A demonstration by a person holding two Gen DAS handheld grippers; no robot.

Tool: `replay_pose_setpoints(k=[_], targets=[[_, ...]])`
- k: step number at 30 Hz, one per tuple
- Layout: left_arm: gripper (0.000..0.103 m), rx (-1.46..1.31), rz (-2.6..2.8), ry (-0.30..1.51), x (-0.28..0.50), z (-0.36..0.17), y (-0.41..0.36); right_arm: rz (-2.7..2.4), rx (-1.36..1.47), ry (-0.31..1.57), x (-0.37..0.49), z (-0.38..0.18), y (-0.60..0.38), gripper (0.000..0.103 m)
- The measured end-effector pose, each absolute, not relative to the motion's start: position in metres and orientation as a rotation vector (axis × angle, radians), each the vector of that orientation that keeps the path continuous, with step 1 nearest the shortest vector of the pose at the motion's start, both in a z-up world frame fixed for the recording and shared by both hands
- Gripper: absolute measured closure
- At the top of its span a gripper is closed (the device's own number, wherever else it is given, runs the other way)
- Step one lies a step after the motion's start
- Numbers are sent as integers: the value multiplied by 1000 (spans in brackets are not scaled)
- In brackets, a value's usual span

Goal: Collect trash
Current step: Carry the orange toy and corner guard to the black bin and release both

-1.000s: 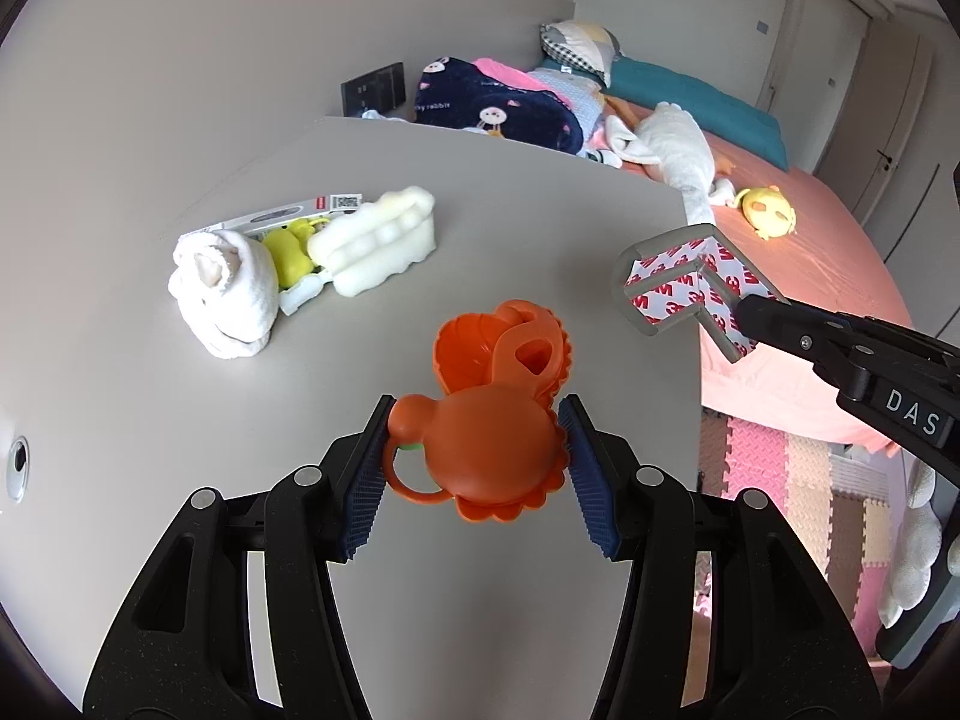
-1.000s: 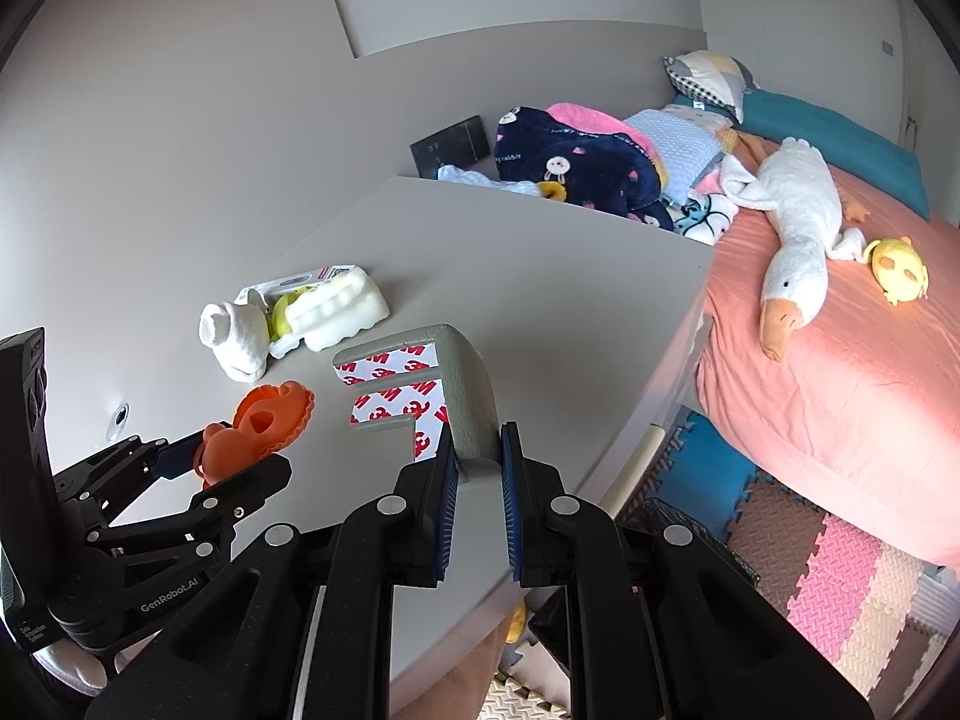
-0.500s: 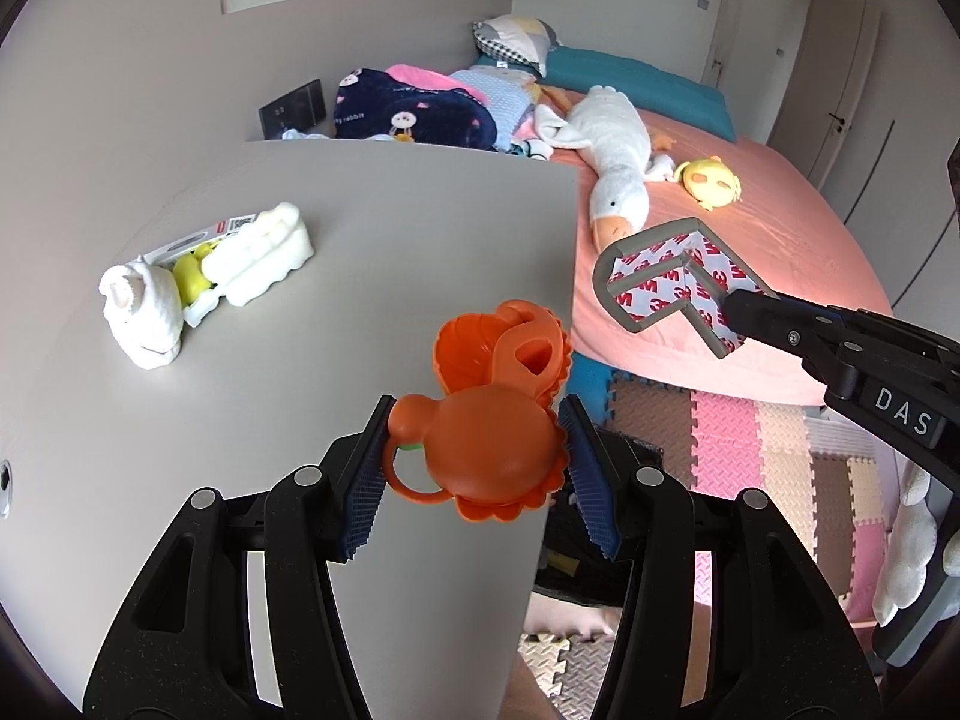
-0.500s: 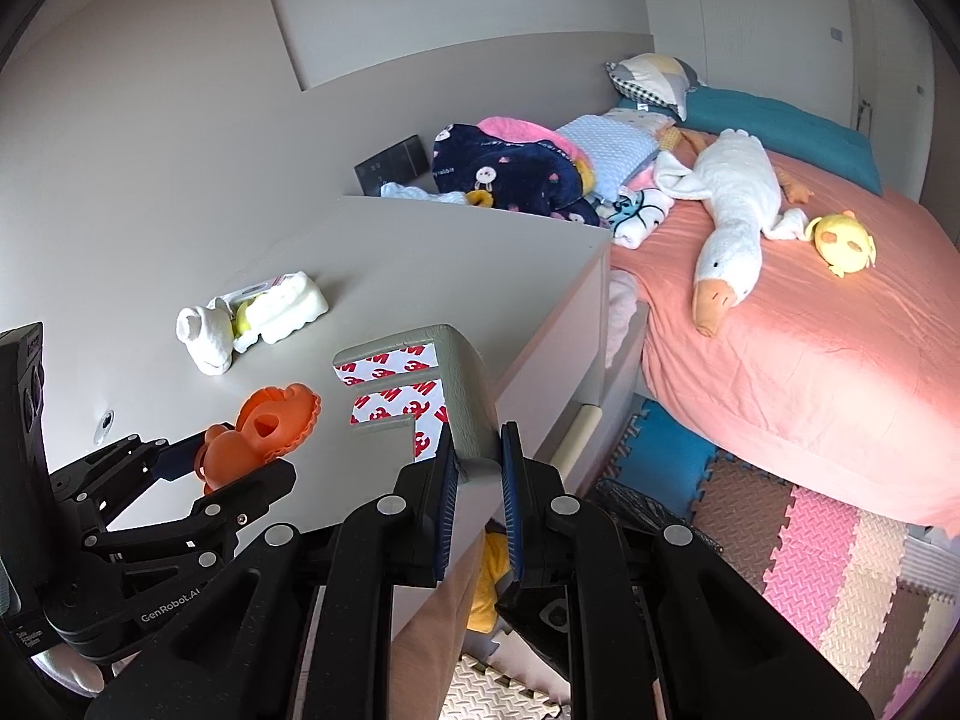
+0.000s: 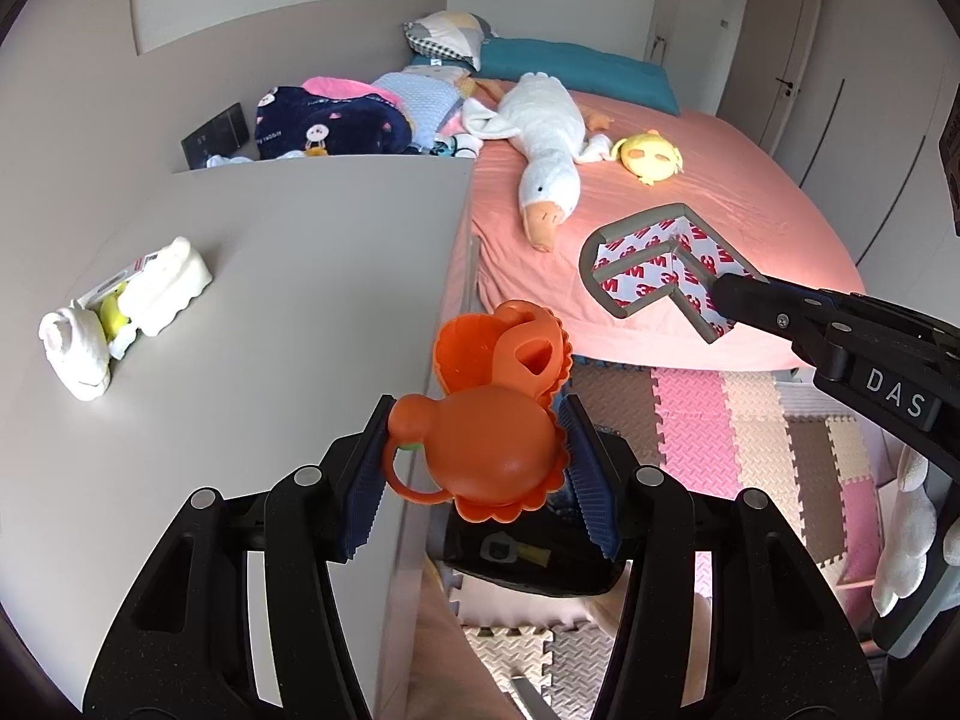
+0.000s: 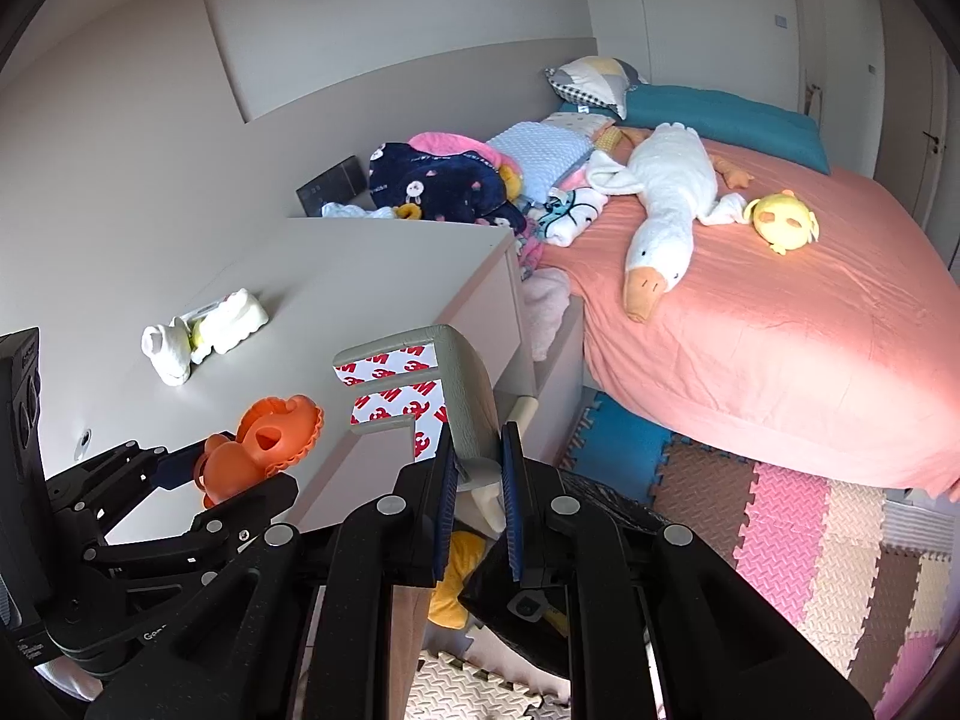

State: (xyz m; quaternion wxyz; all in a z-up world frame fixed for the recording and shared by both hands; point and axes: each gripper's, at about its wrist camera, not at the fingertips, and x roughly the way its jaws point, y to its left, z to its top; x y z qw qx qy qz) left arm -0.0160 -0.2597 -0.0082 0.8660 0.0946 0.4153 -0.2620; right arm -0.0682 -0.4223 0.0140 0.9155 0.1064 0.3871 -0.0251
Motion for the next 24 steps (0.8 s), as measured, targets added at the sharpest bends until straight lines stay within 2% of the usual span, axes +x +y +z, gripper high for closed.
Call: replay_pose_setpoints(k=[21, 22, 23, 24], targets=[[49, 292, -663, 898, -38, -20, -316, -180, 278, 825, -89, -1, -478, 88], [48, 296, -674, 903, -38, -22, -317, -189, 281, 836, -89, -2, -480, 87], [35, 301, -678, 910, -37, -22, -318, -201, 283, 844, -88, -3, -481, 87], [17, 299, -674, 907, -37, -23, -318, -224, 283, 849, -88, -4, -482, 78]])
